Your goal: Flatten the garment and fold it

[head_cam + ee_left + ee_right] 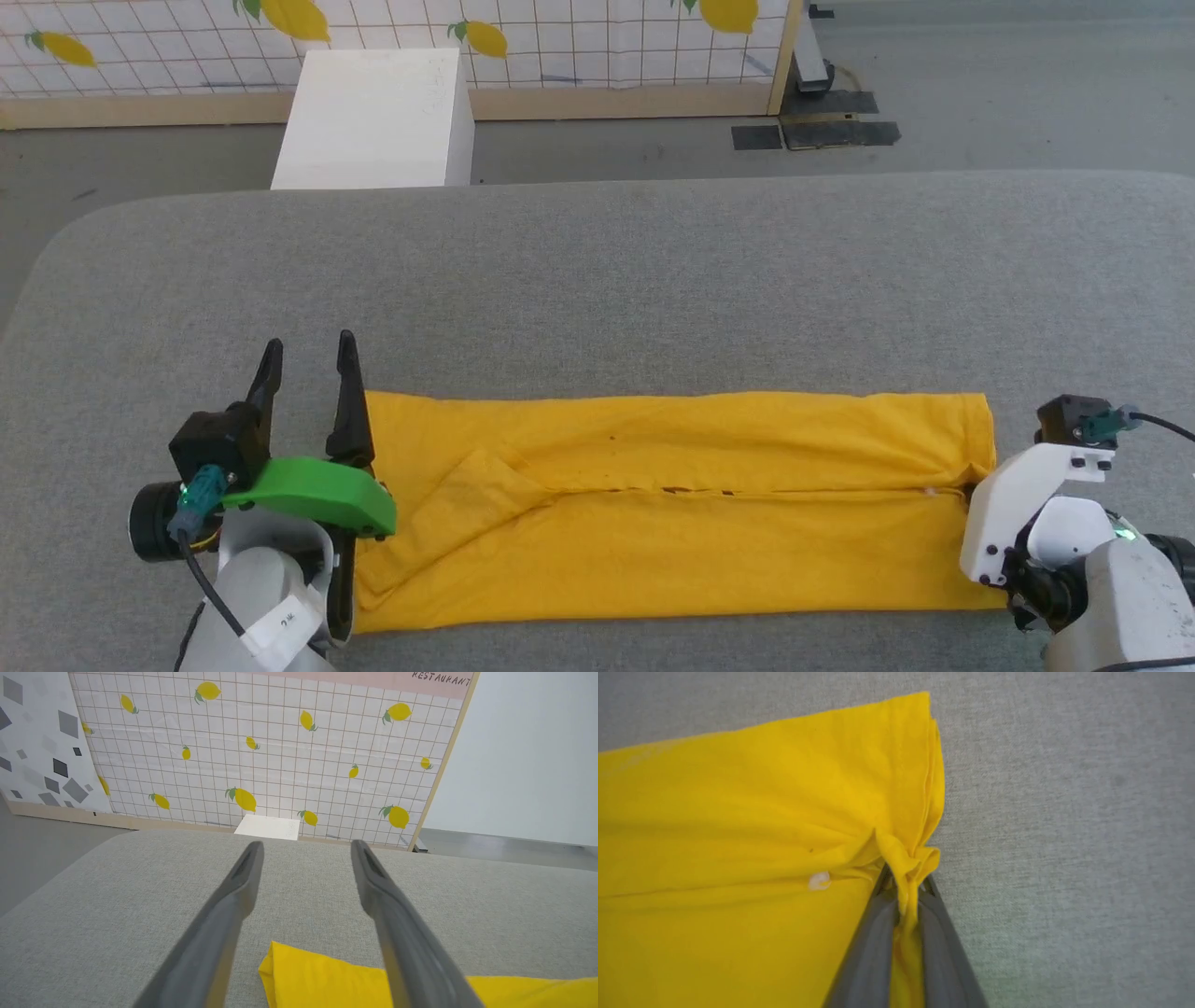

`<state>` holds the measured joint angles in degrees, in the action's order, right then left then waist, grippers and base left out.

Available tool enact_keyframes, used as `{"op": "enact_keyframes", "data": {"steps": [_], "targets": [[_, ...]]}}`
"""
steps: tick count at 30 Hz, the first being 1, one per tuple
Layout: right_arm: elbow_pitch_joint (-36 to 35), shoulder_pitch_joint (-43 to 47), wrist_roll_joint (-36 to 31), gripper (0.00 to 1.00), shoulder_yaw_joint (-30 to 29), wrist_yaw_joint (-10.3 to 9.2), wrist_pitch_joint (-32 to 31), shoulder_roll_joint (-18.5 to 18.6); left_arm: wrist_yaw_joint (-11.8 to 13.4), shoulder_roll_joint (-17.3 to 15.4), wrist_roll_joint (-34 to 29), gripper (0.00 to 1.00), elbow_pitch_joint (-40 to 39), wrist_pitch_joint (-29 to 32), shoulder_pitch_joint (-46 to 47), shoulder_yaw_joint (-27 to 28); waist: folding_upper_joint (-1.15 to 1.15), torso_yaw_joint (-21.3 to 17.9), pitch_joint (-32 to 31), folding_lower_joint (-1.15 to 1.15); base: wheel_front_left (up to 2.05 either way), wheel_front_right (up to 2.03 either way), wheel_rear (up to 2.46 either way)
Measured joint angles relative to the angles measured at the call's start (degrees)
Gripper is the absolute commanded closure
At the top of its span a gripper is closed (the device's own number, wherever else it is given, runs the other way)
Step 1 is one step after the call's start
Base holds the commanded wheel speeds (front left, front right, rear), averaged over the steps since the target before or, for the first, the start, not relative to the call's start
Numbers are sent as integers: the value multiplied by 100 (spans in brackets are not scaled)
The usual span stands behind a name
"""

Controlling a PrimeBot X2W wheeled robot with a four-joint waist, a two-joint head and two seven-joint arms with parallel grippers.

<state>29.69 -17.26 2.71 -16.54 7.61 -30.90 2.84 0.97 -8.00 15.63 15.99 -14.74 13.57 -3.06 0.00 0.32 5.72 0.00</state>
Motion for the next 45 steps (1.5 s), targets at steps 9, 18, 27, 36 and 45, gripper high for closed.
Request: {"op": "enact_keyframes", "data": {"steps": [9, 18, 27, 36, 45], "targets": [[-327, 204, -1474, 100, -1062, 0, 646, 54, -114, 107, -55, 0, 41, 0, 5, 99, 0, 31, 29, 0, 0, 0, 0], [-460, 216, -2414, 100, -1930, 0, 1344, 269, -200, 191, -111, 0, 83, 0, 5, 215, 0, 38, 51, 0, 0, 0, 0], [-1223, 458, -1857, 100, -811, -1, 922, 132, -302, 249, -238, 0, 177, 0, 2, 236, 0, 65, -24, 0, 0, 0, 0], [-4174, 1366, -619, 100, 1864, -2, -728, 185, -347, 274, -265, 0, 185, 0, -4, 280, 0, 111, -45, 0, 0, 0, 0], [-3910, 625, -455, 100, 3832, -2, -723, 155, -445, 357, -298, 0, 210, 0, 111, 200, 0, 284, 125, 0, 0, 0, 0]]}}
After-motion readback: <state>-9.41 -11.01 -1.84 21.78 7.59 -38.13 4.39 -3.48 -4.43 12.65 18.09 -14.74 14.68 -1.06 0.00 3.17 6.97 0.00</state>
